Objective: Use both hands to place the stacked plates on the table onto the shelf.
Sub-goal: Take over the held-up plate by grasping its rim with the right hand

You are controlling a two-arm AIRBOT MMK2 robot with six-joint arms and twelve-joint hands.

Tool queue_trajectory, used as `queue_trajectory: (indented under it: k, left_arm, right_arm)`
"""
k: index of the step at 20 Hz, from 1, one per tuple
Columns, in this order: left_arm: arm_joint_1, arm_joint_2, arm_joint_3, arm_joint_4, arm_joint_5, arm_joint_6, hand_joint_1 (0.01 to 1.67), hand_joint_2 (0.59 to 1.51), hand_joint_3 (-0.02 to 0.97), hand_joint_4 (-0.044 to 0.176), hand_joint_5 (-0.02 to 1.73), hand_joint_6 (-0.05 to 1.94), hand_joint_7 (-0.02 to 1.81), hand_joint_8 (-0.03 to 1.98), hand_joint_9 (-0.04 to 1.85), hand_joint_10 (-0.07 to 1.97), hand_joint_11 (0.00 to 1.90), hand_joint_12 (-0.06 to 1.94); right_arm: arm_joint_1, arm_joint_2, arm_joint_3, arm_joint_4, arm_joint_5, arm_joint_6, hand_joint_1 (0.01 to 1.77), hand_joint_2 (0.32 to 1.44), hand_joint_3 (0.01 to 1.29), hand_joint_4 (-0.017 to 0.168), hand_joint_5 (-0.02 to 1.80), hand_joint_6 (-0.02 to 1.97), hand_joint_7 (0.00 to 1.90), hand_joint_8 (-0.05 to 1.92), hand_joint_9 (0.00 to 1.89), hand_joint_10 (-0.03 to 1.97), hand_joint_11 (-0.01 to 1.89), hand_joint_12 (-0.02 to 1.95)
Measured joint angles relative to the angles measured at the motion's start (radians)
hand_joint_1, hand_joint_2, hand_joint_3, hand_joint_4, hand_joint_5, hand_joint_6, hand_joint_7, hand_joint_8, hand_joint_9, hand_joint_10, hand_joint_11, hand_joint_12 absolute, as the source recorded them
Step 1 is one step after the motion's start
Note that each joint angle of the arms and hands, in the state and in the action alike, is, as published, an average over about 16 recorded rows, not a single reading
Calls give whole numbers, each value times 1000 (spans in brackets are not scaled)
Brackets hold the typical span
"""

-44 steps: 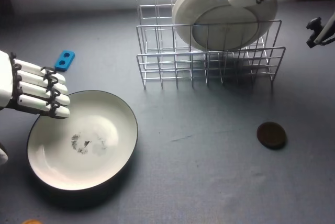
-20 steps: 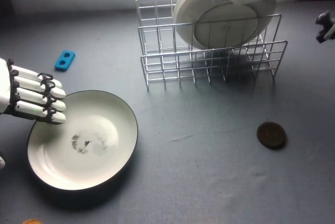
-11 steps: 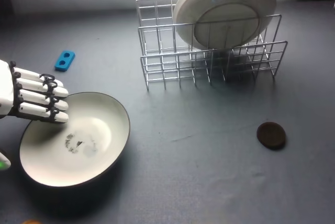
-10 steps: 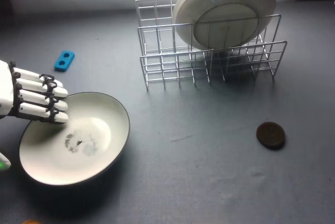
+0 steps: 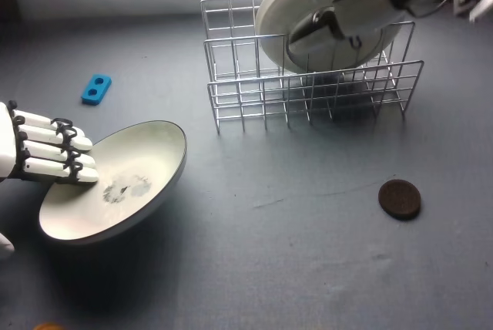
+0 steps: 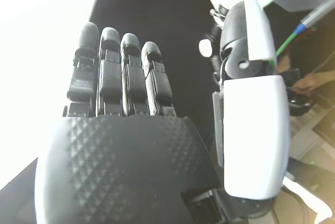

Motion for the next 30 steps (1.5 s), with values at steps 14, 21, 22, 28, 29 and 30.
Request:
queue_trajectory:
  k: [14, 21, 22, 28, 29, 30]
  left_arm:
    - [21, 0, 0, -6, 7, -13, 25, 1149, 16, -8, 29, -29, 31, -4, -14, -34, 23, 7]
    - [23, 0, 0, -7, 9, -17, 25, 1149, 16, -7, 24, -29, 25, -5, -17, -35, 21, 7]
    - [24, 0, 0, -7, 9, -17, 25, 1149, 16, -6, 23, -29, 24, -5, -17, -35, 20, 7]
    - [24, 0, 0, -6, 9, -17, 25, 1149, 16, -6, 25, -29, 22, -5, -18, -36, 17, 7]
    - [24, 0, 0, -6, 9, -17, 25, 1149, 16, -6, 24, -30, 21, -5, -18, -36, 17, 7]
    - [24, 0, 0, -6, 9, -17, 25, 1149, 16, -6, 24, -30, 21, -5, -18, -36, 17, 7]
  right_arm:
    - [-100, -78, -87, 68, 32, -217, 1228, 967, 12, 4, 24, 8, 18, 11, 22, 12, 30, 122]
    - [-159, -109, -101, 360, 142, -555, 1337, 1009, 12, 4, 27, 9, 23, 11, 28, 11, 30, 284]
    - [-168, -115, -105, 408, 148, -601, 1353, 1014, 12, 4, 28, 9, 23, 11, 30, 11, 30, 316]
    - [-231, -162, -129, 719, 115, -828, 1382, 1017, 12, 3, 36, 10, 29, 12, 37, 11, 15, 493]
    - [-241, -170, -132, 758, 107, -850, 1383, 1017, 12, 3, 37, 10, 30, 12, 38, 12, 13, 511]
    - [-250, -178, -135, 792, 100, -867, 1384, 1016, 12, 2, 38, 10, 31, 12, 39, 12, 11, 516]
